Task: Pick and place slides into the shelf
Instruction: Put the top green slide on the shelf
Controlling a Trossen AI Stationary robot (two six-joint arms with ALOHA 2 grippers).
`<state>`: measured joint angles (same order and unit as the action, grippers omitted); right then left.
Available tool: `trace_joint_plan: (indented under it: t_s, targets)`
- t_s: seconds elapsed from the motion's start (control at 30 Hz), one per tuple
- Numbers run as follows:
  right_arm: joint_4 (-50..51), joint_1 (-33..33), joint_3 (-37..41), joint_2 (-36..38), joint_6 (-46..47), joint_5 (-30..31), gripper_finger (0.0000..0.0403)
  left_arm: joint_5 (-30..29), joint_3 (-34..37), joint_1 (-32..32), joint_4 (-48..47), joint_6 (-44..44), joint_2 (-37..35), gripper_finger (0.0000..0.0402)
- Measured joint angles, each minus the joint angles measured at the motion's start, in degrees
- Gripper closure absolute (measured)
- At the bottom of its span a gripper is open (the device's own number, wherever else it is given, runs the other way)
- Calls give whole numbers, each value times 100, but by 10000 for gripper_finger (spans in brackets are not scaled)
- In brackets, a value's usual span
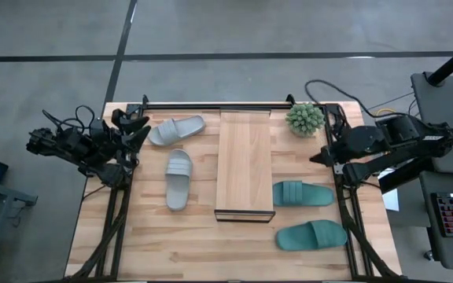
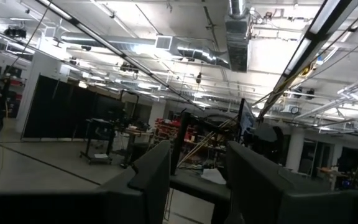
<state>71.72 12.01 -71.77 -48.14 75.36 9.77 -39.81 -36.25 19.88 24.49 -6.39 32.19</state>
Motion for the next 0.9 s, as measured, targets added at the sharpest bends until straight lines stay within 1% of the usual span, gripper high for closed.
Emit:
trace_joint_plan:
  t_s: [0.1, 0.23, 0.37, 0.43, 0.5, 0.73, 0.9]
  targets:
    - [539, 0, 0, 2, 286, -231, 227, 0, 0, 0, -11, 0, 57, 260]
    - [1131, 3, 0, 2, 412, -387, 229, -76, 0, 2, -7, -2, 149, 260]
    - [1610, 2, 2, 4, 524, -401, 229, -605, -2, 4, 30, -1, 235, 260]
    - [1765, 2, 42, 4, 543, -399, 229, -764, -2, 0, 37, -2, 268, 260]
    - [1835, 2, 110, 7, 568, -396, 229, -872, -2, 0, 38, -2, 308, 260]
    - [1828, 2, 595, -17, 654, -427, 229, -882, -17, 0, 89, 0, 667, 260]
    - [1759, 4, 1097, -17, 1022, -796, 229, -1067, -12, 4, 178, -1, 835, 260]
